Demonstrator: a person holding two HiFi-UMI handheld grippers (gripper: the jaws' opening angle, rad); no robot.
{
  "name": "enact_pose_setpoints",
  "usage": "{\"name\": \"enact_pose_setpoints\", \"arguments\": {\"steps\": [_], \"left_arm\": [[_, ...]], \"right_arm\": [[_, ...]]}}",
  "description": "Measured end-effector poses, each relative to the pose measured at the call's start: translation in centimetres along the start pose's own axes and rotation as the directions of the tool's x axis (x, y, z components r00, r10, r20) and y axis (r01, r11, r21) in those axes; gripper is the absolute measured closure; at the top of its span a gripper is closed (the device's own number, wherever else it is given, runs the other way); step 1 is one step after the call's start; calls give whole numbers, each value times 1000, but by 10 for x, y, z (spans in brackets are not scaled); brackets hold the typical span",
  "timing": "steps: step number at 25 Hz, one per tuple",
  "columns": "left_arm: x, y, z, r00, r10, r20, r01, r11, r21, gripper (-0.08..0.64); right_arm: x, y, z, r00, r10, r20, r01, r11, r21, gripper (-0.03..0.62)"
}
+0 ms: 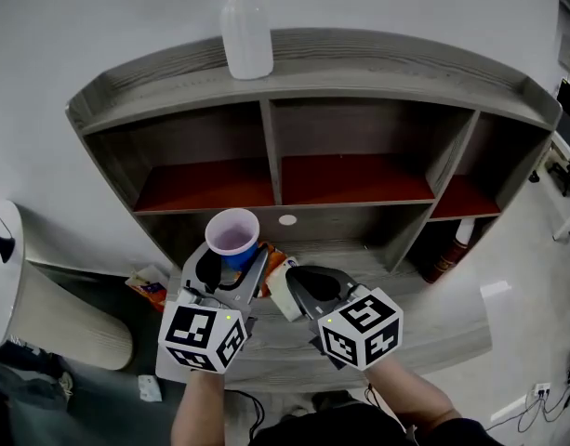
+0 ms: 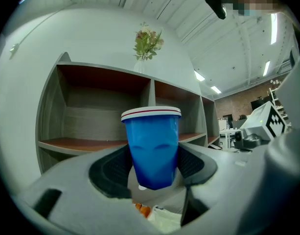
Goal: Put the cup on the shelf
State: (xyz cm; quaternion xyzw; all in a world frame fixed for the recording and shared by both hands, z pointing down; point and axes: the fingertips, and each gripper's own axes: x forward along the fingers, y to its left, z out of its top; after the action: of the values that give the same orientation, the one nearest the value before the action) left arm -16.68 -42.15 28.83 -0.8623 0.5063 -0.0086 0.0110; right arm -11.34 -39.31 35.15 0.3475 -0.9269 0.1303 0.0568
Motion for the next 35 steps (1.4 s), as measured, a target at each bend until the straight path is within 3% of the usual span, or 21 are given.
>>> {"name": "enact_pose_setpoints", "arguments": {"steps": [10,15,35], "left_arm": [[37,42,36,994,86,68,-91,993,73,291],[53,58,37,986,161,48,-167,972,163,290],[91,66,12,981,154,-118,-132,974,182,274]], "right_arm": [[15,-17,2,999,27,-26,-27,1000,5,594],[22,-28,0,998,40,-39,-39,999,20,594],[35,-43,-6,996,63,-67,-59,997,48,594]]}}
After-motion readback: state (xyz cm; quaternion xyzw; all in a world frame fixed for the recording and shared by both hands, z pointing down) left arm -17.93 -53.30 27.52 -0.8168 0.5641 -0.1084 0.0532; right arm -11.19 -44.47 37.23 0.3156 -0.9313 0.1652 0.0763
